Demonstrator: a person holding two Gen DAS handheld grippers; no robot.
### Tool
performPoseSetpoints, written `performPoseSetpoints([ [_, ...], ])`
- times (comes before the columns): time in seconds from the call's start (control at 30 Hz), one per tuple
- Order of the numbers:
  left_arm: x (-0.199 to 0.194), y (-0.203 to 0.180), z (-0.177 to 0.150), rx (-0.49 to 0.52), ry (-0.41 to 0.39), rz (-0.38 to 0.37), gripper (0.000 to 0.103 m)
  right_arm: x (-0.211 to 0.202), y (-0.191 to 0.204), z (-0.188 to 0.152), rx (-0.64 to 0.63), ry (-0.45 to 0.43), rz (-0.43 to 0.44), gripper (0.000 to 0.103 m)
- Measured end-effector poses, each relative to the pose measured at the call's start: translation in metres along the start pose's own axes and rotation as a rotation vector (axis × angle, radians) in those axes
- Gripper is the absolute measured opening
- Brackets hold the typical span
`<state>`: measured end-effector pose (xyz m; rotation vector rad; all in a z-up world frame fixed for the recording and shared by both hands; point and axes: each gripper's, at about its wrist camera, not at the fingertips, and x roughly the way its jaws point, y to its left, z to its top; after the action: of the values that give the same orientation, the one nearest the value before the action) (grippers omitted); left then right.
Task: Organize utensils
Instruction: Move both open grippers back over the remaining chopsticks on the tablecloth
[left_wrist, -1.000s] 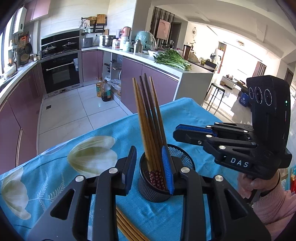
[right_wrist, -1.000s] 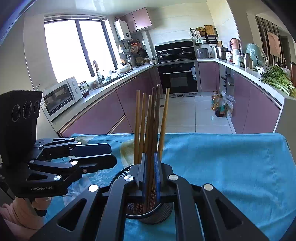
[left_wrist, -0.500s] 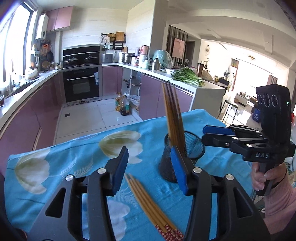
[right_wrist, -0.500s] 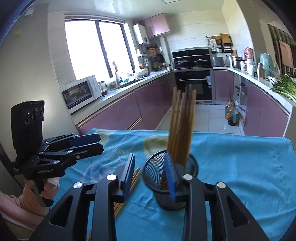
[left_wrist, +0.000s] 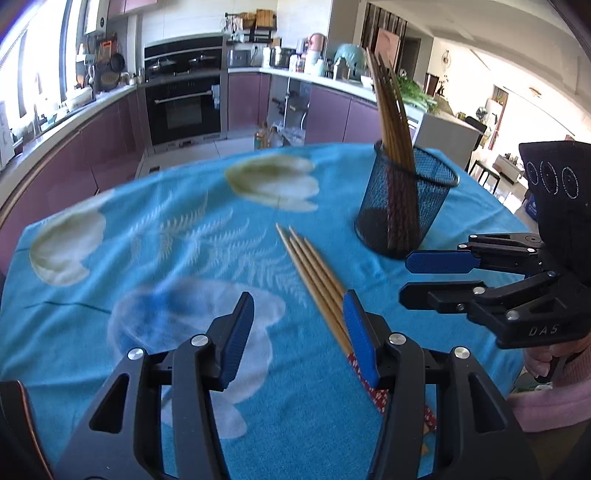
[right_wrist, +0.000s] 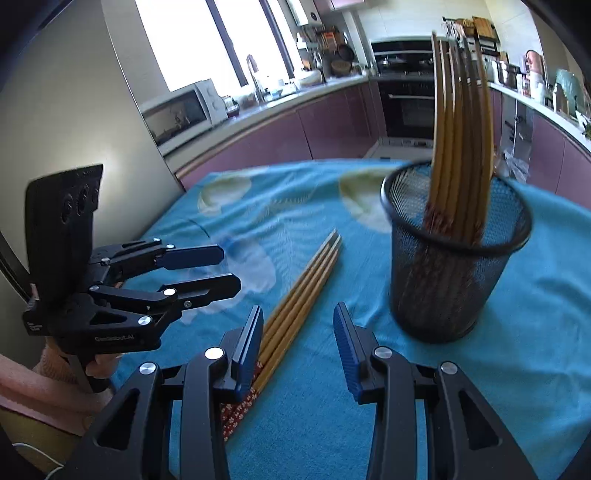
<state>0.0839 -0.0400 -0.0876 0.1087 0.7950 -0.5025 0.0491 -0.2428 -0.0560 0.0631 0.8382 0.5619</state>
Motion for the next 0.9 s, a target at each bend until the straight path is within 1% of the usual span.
performPoseSetpoints([
  [0.07,0.007,0.000,-0.006,-0.001,0.020,0.011,0.050,0.006,0.000,-0.005,0.011,0.021,0.000,0.037],
  [0.27,0.019,-0.001,-0.017,-0.018,0.059,0.000,0.050,0.012,0.002,-0.013,0.015,0.052,-0.010,0.037],
  [0.43,0.021,0.000,-0.016,-0.025,0.065,-0.004,0.052,0.015,0.006,-0.016,-0.001,0.065,-0.023,0.037],
  [0.63,0.026,-0.003,-0.012,-0.011,0.074,-0.007,0.052,0.015,0.009,-0.018,-0.036,0.069,-0.073,0.034],
  [0.9,0.035,-0.008,-0.007,0.008,0.096,-0.004,0.052,0.015,0.004,-0.016,-0.021,0.076,-0.089,0.034],
])
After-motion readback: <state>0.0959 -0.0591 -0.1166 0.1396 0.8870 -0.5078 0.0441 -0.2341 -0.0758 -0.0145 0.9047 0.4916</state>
